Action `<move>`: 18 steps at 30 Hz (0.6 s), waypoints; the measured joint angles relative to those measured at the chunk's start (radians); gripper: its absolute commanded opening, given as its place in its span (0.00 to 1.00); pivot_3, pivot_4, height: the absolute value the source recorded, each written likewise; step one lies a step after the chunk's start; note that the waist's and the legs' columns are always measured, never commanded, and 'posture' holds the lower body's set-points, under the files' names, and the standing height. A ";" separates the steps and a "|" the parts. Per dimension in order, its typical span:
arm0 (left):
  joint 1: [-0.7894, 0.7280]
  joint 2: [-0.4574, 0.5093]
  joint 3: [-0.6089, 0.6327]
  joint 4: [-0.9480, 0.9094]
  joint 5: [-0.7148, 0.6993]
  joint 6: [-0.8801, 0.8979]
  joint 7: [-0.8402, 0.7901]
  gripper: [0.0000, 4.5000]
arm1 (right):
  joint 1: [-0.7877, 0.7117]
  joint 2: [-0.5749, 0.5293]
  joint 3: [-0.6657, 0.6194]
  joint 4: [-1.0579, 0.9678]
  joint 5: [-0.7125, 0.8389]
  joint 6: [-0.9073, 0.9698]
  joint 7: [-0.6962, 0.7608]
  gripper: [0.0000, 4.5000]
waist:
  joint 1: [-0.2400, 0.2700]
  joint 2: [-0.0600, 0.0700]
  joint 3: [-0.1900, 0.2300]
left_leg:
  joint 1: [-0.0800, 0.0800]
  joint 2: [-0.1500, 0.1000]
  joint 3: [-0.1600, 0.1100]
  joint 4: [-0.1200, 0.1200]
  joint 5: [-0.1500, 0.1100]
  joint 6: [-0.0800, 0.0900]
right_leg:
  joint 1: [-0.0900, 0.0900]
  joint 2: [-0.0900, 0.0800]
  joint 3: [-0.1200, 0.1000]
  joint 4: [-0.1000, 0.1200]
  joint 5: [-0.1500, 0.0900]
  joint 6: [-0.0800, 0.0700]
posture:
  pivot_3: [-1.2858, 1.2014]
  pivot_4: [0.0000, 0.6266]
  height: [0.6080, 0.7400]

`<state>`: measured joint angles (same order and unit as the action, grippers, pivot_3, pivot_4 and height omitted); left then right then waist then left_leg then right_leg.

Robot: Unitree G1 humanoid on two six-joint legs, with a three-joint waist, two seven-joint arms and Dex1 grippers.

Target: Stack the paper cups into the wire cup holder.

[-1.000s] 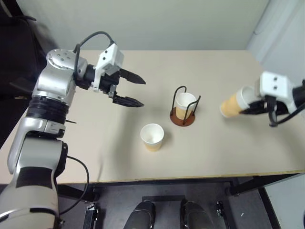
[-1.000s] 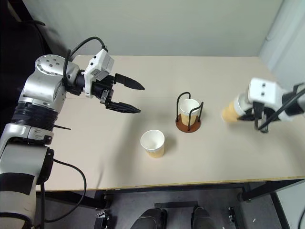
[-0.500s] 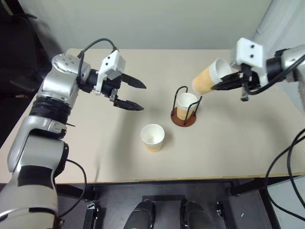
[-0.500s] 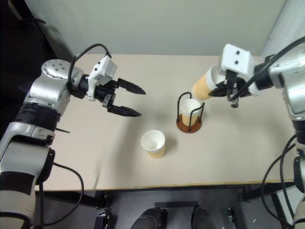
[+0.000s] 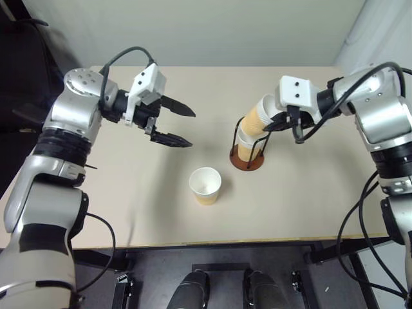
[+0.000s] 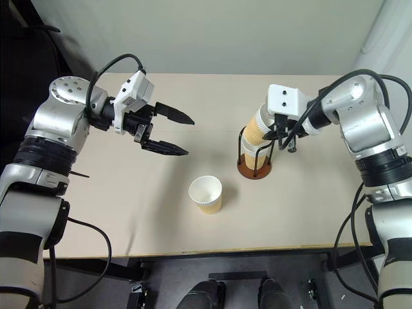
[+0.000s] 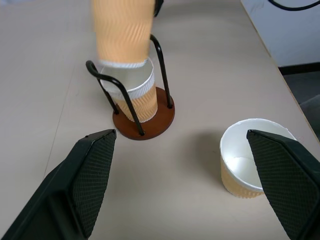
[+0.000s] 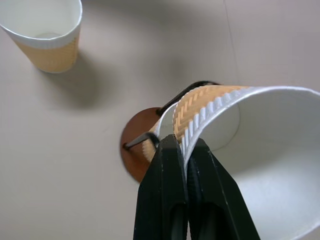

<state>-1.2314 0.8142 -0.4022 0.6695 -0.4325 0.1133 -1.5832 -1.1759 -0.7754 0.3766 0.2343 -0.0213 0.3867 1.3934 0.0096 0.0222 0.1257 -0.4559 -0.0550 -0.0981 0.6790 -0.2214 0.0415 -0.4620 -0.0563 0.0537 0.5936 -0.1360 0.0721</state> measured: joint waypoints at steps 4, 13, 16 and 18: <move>0.003 0.003 0.000 -0.005 0.000 0.004 0.000 1.00 | -0.001 0.010 0.012 0.060 -0.047 -0.061 0.002 0.01 | 0.001 0.000 0.000 | 0.000 0.000 0.000 0.000 0.000 -0.001 | 0.000 0.000 0.000 0.000 0.000 -0.001 | 0.52 0.24 1.00; 0.006 0.006 0.000 -0.009 0.000 0.014 0.000 1.00 | -0.003 0.017 0.030 0.105 -0.104 -0.146 0.041 0.01 | 0.000 0.000 0.000 | 0.000 0.000 0.000 -0.001 0.003 -0.005 | 0.000 0.000 0.000 0.000 0.000 -0.001 | 0.52 0.24 1.00; 0.006 0.006 0.000 -0.011 0.000 0.016 0.000 1.00 | -0.004 0.018 0.032 0.116 -0.124 -0.176 0.053 0.01 | 0.000 0.000 0.000 | 0.000 0.000 0.000 -0.001 0.002 -0.005 | 0.000 0.000 0.000 0.000 0.000 -0.001 | 0.52 0.24 1.00; 0.006 0.006 0.000 -0.011 0.000 0.016 0.000 1.00 | -0.007 0.019 0.034 0.120 -0.133 -0.191 0.061 0.01 | 0.000 0.000 0.000 | 0.000 0.000 0.000 -0.001 0.002 -0.005 | 0.000 0.000 0.000 0.000 0.000 -0.001 | 0.52 0.24 1.00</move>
<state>-1.2254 0.8205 -0.4022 0.6584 -0.4325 0.1295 -1.5833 -1.1834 -0.7560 0.4110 0.3544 -0.1542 0.1958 1.4541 0.0095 0.0222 0.1257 -0.4559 -0.0551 -0.0985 0.6777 -0.2189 0.0364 -0.4623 -0.0565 0.0536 0.5935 -0.1355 0.0706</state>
